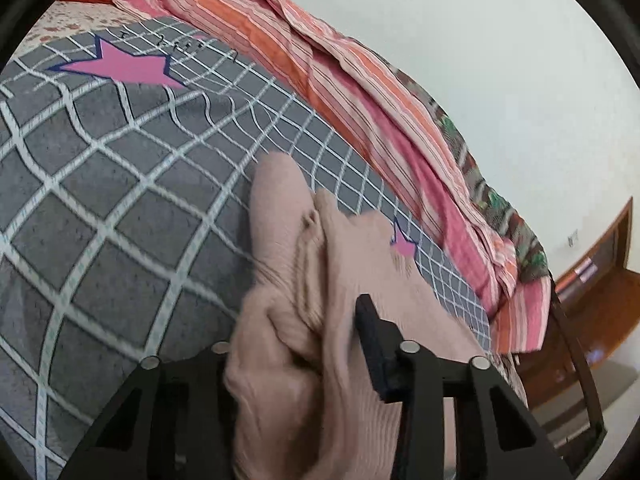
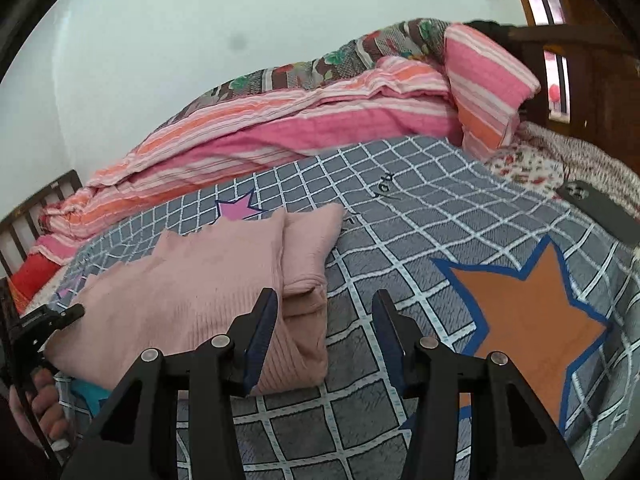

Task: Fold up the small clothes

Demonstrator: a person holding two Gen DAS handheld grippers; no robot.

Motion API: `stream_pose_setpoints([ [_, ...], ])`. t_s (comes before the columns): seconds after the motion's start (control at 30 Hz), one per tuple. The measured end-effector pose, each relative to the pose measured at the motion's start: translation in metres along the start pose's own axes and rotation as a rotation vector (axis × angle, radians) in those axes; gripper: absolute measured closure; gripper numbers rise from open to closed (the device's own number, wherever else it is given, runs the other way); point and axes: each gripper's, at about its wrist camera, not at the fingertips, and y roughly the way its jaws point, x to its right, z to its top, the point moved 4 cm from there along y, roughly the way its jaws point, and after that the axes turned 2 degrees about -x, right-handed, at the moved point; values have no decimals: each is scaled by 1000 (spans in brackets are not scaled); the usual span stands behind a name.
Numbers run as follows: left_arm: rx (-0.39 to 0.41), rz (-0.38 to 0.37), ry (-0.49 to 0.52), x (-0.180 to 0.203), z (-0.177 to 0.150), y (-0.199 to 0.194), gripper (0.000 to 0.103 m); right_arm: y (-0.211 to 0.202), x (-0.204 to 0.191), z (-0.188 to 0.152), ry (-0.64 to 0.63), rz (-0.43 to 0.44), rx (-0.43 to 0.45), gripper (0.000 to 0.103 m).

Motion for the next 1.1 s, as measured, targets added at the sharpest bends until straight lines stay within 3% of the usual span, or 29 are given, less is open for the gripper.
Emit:
stream_pose_setpoints([
  [0.1,9,30,5,7,8,0,77,0,10,0,37,2,-4,54],
  [0.27,35,97,82,43,15,-9,81,-14,26,5,121,59,39,54],
  [0.4,41,128,157,90,16,-13,82,-24,42,7,168,48,62,54],
  [0.47,48,146,225,123,14,-12,82,-29,48,8,146,-4,75,54],
  [0.6,40,139,306,181,2,-5,83,-44,64,11,120,-14,72,54],
  [0.73,0,115,362,234,-27,16,83,-60,85,8,100,-54,54,54],
  [0.87,-89,85,431,274,-89,52,83,-78,103,-1,88,-90,43,54],
  [0.97,-199,116,506,277,-145,84,83,-88,112,-10,79,-98,15,54],
  [1.03,-195,138,559,274,-167,91,82,-93,114,-17,66,-95,3,54],
  [1.1,-175,115,598,279,-170,85,73,-97,114,-22,52,-93,-9,54],
])
